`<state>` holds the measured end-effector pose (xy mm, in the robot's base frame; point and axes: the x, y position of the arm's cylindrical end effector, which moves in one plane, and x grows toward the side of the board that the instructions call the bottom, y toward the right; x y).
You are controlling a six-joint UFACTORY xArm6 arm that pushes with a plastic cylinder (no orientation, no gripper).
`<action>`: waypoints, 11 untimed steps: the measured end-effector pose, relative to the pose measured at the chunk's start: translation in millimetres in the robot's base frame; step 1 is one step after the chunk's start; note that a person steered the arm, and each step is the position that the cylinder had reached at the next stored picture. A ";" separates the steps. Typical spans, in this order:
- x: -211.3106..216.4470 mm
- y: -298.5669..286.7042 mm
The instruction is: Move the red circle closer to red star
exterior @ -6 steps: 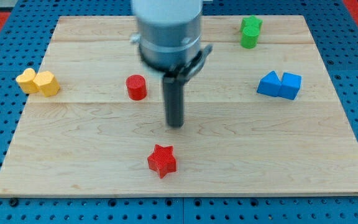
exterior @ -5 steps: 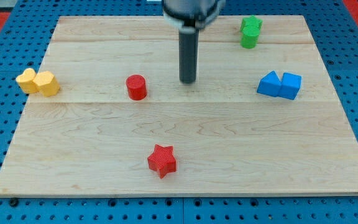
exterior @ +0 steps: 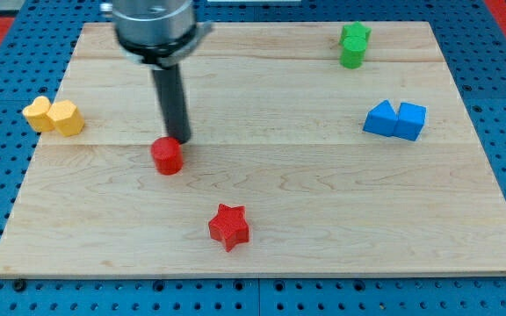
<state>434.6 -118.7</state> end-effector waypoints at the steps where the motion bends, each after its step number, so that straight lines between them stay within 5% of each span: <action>1: 11.3 -17.0; 3: 65.4 5.3; 5: 55.0 -57.4; 7: 118.0 4.8; 10: 77.8 -19.6; 11: 92.9 15.3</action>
<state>527.5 -103.4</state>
